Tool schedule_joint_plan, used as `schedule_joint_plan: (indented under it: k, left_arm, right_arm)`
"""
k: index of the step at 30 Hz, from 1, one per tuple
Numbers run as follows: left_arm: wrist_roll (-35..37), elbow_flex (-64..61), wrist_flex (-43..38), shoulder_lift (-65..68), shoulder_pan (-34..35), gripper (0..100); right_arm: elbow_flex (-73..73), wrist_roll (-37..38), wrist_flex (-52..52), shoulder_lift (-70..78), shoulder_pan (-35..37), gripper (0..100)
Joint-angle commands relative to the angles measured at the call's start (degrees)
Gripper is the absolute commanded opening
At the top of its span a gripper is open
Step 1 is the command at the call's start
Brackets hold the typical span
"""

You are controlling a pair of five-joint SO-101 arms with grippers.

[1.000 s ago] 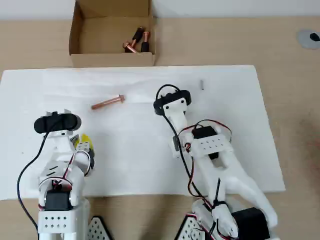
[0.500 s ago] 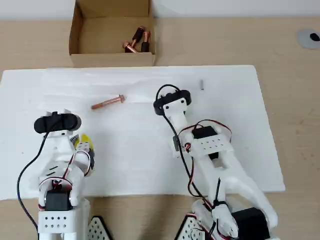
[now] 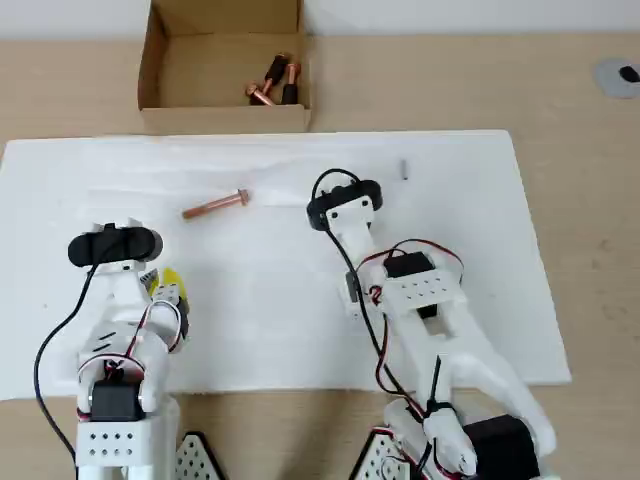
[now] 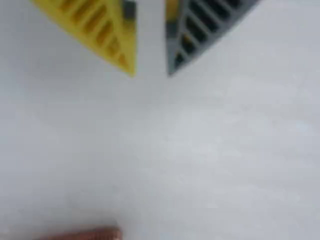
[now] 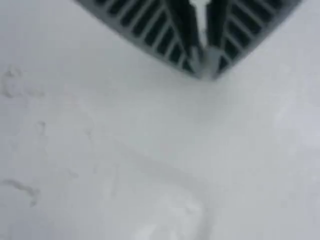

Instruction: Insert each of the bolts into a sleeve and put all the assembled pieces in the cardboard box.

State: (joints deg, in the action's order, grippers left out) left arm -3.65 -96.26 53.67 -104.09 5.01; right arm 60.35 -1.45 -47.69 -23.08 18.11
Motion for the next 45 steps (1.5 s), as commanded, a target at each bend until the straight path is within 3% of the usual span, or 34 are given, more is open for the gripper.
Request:
schedule_joint_plan:
  k: [1, 24, 29, 33, 39, 45]
  left_arm:
    - [-0.09, -0.35, -0.53, -0.40, -0.88, 5]
    - [-0.18, -0.35, -0.53, -0.40, -0.88, 5]
    - [-0.09, -0.35, -0.62, -0.40, -0.88, 5]
    - [-0.09, -0.35, -0.62, -0.40, -0.88, 5]
    - [-0.09, -0.35, -0.88, -0.40, -1.14, 5]
    - [-2.81, 0.44, -2.02, -0.40, 0.44, 5]
  right_arm:
    - [1.27, -0.44, 1.32, 0.22, -0.31, 1.2]
    - [1.36, 0.70, 0.88, -0.04, -0.57, 1.0]
    - [-4.09, 12.13, -8.44, -0.13, -0.57, 1.0]
    - [-17.01, 22.07, -21.45, -0.13, -0.57, 1.0]
    - [-41.10, 24.26, -40.35, 0.04, -0.57, 1.0]
    - [-56.48, 30.42, -52.04, 0.31, -0.57, 1.2]
